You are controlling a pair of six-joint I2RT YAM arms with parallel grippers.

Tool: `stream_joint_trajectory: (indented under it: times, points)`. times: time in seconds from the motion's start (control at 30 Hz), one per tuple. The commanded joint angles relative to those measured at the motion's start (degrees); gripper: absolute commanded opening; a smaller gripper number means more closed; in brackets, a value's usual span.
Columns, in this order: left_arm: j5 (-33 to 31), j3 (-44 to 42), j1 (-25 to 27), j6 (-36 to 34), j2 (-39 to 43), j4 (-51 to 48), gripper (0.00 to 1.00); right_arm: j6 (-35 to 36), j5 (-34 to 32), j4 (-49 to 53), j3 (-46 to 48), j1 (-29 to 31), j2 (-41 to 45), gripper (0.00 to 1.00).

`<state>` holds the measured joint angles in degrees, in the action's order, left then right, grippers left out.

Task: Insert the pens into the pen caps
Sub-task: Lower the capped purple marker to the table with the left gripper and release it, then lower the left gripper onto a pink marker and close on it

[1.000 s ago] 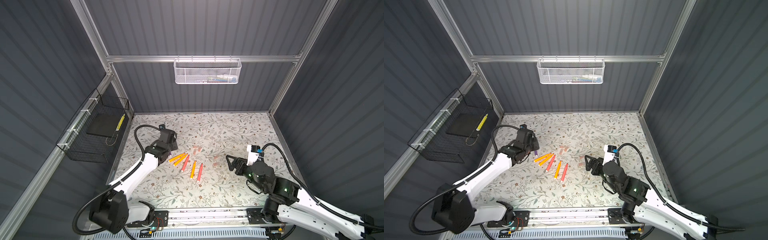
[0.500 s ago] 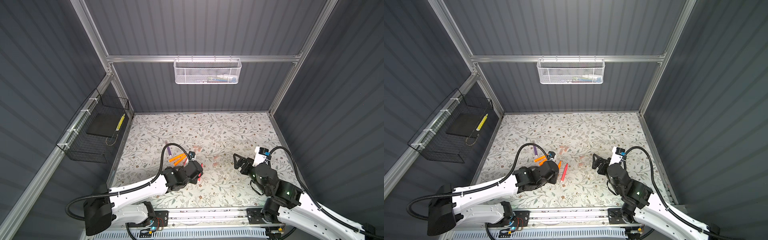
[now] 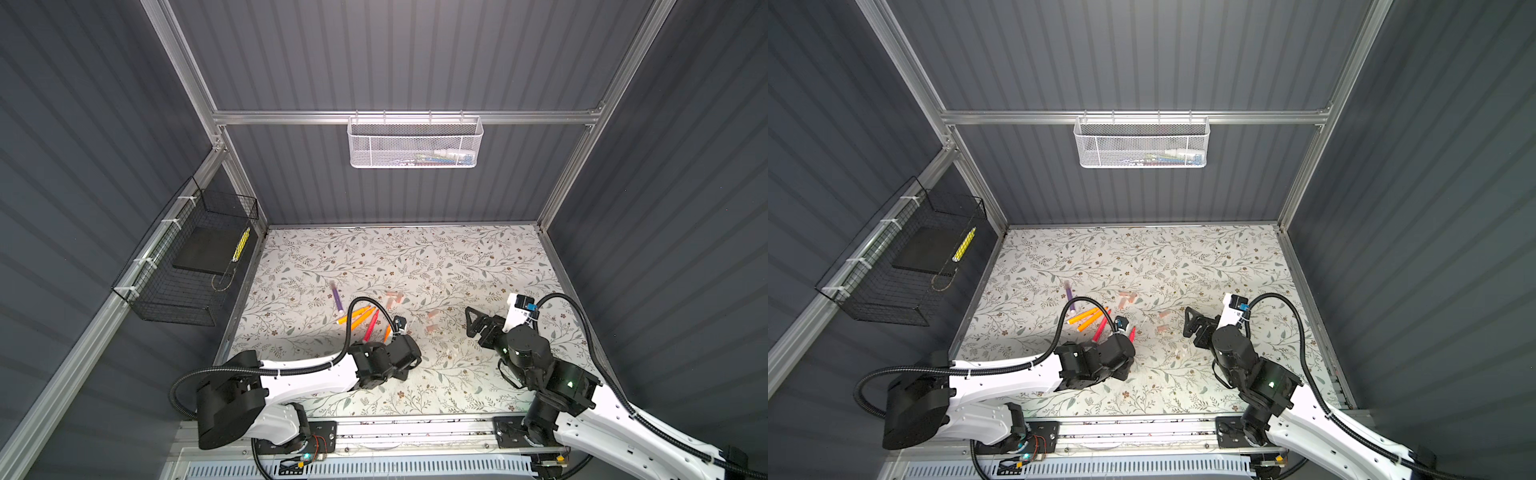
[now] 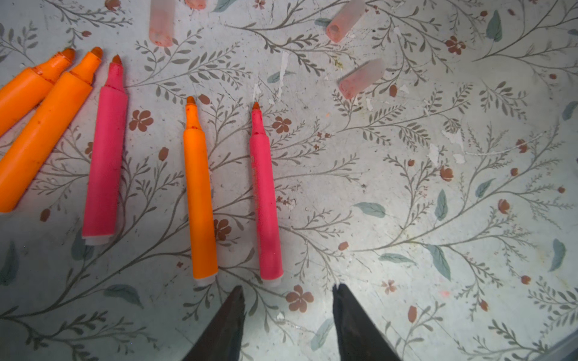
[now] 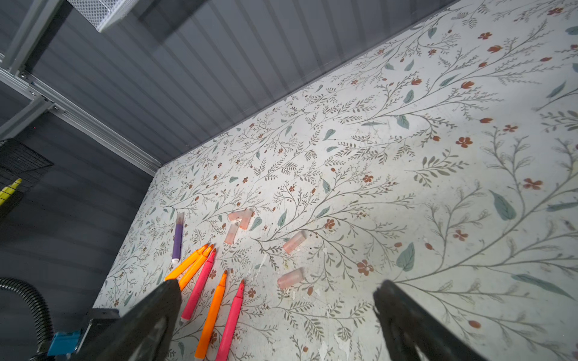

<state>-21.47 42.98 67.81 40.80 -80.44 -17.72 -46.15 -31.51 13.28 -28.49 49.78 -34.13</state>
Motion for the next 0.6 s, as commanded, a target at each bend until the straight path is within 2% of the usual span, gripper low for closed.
stream_joint_trajectory:
  times: [0.0, 0.23, 0.57]
  points:
    - [-0.8, 2.4, 0.0, -0.5, -3.4, 1.4, 0.49, 0.3, 1.1, -0.1, -1.4, -0.4, -2.2, 0.99]
    - [-5.4, 4.8, 0.0, 0.9, -9.9, -1.6, 0.46, 0.2, 2.7, 0.7, -1.9, -1.2, -4.1, 0.99]
    - [-5.3, 5.6, -0.5, 1.1, -15.7, -1.3, 0.44, 0.4, 3.9, -0.9, 1.3, -1.7, -0.1, 0.99]
